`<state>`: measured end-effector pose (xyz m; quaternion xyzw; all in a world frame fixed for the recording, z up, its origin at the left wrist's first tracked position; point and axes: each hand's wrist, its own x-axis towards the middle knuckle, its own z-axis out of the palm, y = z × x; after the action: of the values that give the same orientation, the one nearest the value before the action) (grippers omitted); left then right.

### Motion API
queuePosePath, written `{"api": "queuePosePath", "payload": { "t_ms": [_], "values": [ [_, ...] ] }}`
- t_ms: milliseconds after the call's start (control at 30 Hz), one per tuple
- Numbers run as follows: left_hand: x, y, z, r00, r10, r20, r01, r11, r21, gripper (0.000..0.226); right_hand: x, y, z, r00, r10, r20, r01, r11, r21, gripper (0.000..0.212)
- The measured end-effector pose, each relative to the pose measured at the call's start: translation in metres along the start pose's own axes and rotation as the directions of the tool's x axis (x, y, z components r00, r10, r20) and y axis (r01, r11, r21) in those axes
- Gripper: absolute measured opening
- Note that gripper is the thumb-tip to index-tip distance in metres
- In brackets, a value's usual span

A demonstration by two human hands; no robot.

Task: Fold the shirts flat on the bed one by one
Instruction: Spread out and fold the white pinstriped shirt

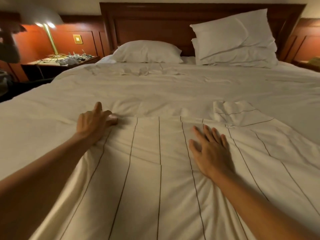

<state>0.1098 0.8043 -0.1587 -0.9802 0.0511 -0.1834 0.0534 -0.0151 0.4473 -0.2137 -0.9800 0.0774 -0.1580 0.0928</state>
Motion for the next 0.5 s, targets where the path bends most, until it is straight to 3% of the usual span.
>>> {"api": "queuePosePath", "payload": {
  "t_ms": [67, 167, 300, 500],
  "values": [
    [-0.002, 0.015, 0.0, 0.999, -0.046, 0.002, 0.046, 0.989, 0.144, 0.052, -0.001, 0.0, 0.0, 0.999, 0.033, -0.043, -0.033, 0.999, 0.0, 0.072],
    [-0.016, 0.046, -0.007, 0.998, -0.056, 0.015, 0.057, 0.996, -0.067, 0.057, -0.001, 0.0, -0.001, 0.998, 0.044, -0.047, -0.044, 0.999, 0.004, 0.07],
    [-0.058, 0.08, -0.004, 0.975, 0.107, 0.195, -0.036, 0.941, -0.336, 0.073, -0.001, 0.001, -0.001, 0.999, 0.04, -0.016, -0.039, 0.999, 0.006, 0.067],
    [-0.076, 0.04, 0.003, 0.971, -0.032, 0.235, 0.114, 0.931, -0.347, 0.098, 0.001, 0.003, -0.001, 0.999, 0.039, 0.017, -0.039, 0.999, 0.007, 0.062]
  ]
}}
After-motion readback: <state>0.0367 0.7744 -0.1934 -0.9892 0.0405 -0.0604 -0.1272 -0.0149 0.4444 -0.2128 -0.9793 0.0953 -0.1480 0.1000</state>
